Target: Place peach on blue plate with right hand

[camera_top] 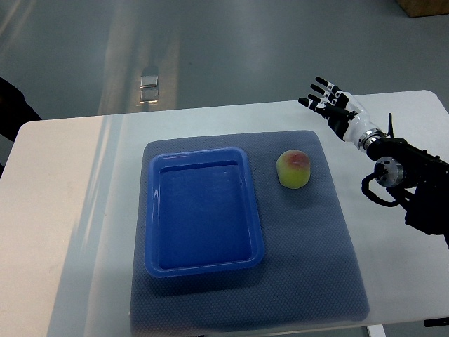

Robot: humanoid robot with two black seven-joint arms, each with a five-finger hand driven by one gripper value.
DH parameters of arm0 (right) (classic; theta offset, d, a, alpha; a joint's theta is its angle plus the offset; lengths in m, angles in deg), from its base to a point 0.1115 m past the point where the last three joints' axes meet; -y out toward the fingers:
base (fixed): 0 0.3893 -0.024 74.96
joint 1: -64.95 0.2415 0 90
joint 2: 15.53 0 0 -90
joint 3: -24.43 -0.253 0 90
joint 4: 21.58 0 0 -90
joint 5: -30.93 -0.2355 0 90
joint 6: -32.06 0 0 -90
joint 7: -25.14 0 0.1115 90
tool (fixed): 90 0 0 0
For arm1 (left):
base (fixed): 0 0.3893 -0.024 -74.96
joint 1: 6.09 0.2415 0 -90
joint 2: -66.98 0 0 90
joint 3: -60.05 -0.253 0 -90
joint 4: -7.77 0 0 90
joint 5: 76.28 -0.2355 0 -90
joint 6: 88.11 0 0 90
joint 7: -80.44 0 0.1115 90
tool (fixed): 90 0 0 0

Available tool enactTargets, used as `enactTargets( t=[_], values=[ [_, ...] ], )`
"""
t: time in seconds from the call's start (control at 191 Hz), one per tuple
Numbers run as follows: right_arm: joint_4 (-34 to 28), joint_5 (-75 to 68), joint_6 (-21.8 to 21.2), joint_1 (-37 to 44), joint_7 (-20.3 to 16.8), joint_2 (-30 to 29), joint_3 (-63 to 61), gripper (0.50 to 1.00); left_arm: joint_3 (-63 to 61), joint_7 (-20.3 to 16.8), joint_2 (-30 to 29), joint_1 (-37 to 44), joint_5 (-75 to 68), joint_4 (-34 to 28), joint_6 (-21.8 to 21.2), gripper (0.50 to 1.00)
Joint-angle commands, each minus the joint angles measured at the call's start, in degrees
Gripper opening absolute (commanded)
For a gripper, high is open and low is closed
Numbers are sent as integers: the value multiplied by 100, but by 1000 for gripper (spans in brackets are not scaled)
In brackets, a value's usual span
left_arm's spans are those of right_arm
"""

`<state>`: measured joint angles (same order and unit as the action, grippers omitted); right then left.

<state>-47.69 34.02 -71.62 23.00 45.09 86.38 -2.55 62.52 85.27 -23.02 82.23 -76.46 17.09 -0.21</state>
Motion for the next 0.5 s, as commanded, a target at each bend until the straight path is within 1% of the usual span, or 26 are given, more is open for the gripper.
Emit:
enactTargets(
  t=[0.0, 0.063, 0.11, 0.115, 0.136, 0.497],
  values=[
    [1, -1, -284, 3, 0, 119, 0, 930, 0, 0, 0, 2, 1, 0, -1, 1000],
    [1, 17, -442, 3, -9, 128, 9, 930, 0, 0, 0, 2, 1, 0, -1, 1000],
    [1, 17, -443, 3, -9, 128, 9, 930, 0, 0, 0, 2, 1, 0, -1, 1000],
    [1, 17, -512, 3, -9, 145, 9, 930, 0, 0, 0, 2, 1, 0, -1, 1000],
    [1, 17, -530, 3, -9, 163, 9, 930, 0, 9, 0, 2, 1, 0, -1, 1000],
    [1, 25, -539, -6, 44, 242, -9, 930, -9, 0, 0, 11, 1, 9, -1, 1000]
  ],
)
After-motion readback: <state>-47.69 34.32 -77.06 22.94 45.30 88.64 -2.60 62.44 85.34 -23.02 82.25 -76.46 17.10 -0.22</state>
